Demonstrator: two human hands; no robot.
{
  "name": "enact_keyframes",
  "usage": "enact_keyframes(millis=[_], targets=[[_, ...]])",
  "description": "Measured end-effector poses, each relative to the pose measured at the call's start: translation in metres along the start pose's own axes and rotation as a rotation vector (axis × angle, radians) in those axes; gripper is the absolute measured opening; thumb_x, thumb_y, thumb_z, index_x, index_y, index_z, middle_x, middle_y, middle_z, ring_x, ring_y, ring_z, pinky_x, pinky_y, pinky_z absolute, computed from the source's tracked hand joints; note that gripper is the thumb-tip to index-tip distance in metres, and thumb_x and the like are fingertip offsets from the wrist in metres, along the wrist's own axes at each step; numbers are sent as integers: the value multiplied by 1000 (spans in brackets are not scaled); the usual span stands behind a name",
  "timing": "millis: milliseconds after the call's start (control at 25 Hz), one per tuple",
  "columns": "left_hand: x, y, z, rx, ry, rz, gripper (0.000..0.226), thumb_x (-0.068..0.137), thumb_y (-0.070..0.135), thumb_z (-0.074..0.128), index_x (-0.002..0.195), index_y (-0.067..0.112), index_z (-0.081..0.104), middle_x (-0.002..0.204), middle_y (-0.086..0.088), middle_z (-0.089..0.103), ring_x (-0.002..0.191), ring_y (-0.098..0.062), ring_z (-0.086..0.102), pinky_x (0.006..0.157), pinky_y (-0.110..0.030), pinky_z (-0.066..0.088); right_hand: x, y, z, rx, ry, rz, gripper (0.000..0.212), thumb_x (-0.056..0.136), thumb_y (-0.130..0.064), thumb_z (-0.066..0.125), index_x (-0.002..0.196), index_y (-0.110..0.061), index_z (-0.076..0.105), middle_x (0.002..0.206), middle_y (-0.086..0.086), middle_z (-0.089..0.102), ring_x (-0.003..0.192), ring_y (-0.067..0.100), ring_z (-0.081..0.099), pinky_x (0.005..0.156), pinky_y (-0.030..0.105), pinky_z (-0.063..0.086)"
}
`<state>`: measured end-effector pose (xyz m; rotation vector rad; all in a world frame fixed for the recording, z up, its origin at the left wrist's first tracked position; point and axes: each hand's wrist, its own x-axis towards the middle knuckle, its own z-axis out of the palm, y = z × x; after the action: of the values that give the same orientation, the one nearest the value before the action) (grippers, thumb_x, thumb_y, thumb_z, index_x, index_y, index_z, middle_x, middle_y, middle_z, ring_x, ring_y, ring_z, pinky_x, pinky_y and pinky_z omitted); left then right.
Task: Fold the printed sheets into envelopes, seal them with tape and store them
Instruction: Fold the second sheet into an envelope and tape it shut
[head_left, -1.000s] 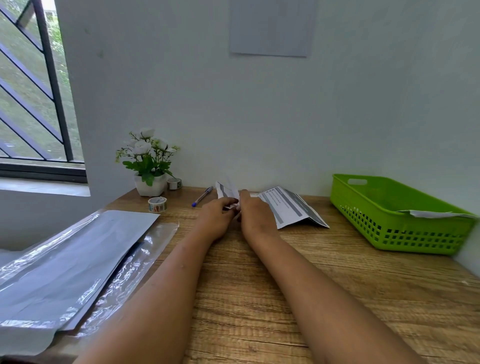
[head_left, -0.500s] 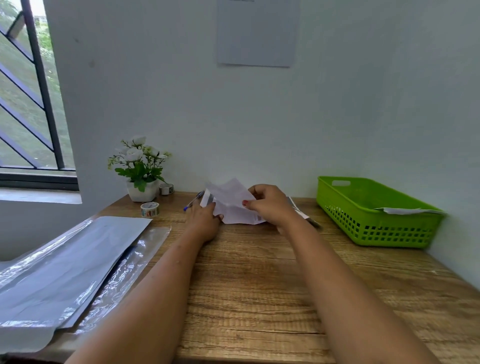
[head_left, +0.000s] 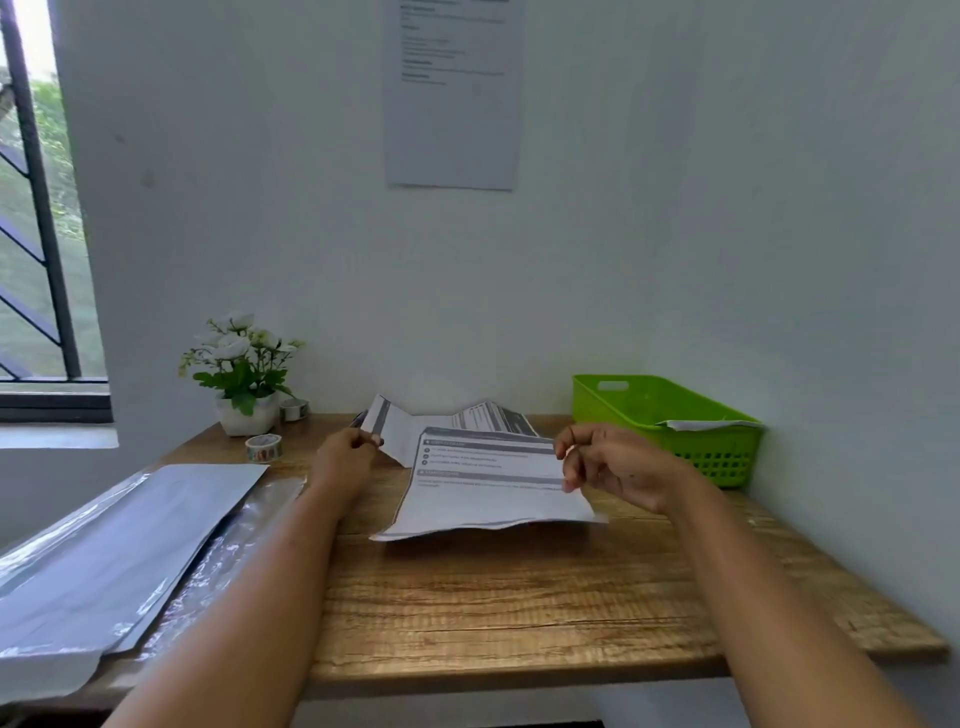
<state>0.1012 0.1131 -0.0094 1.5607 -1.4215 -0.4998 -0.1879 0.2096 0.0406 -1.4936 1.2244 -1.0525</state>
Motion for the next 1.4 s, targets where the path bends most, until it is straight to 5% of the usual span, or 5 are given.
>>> enact_keyframes(millis=[240,520,760,880,1400], targets=[[-21,21,8,86,-260,-33,44,84,47,62,118,20,53,111,-6,65,96,-23,60,76,-32,45,31,15,0,-107,288,84,29,87,4,39,92,-14,61,84,5,63,75,17,58,63,29,44],[-19,24,14,118,-411,33,59,86,17,66,137,23,37,130,-8,57,104,-17,53,87,-27,40,78,26,8,-25,471,353,16,91,-6,55,102,-11,46,75,9,47,58,16,47,48,22,39],[-1,24,26,-93,-302,79,63,87,0,59,137,30,36,110,0,60,95,-15,59,70,-27,54,95,34,2,66,632,142,18,87,5,48,89,-13,50,63,10,49,50,16,42,46,20,27],[1,28,26,-216,-260,63,62,89,-2,56,138,31,35,104,-6,63,85,-16,62,60,-26,56,94,29,5,226,623,61,28,91,-6,49,111,-25,49,74,3,56,58,13,50,48,22,34],[-18,34,11,-252,-262,-153,40,96,46,44,107,10,56,86,-6,60,69,-17,59,52,-25,45,70,36,16,168,536,57,11,96,-18,49,97,-20,59,67,1,48,54,11,44,35,14,33]])
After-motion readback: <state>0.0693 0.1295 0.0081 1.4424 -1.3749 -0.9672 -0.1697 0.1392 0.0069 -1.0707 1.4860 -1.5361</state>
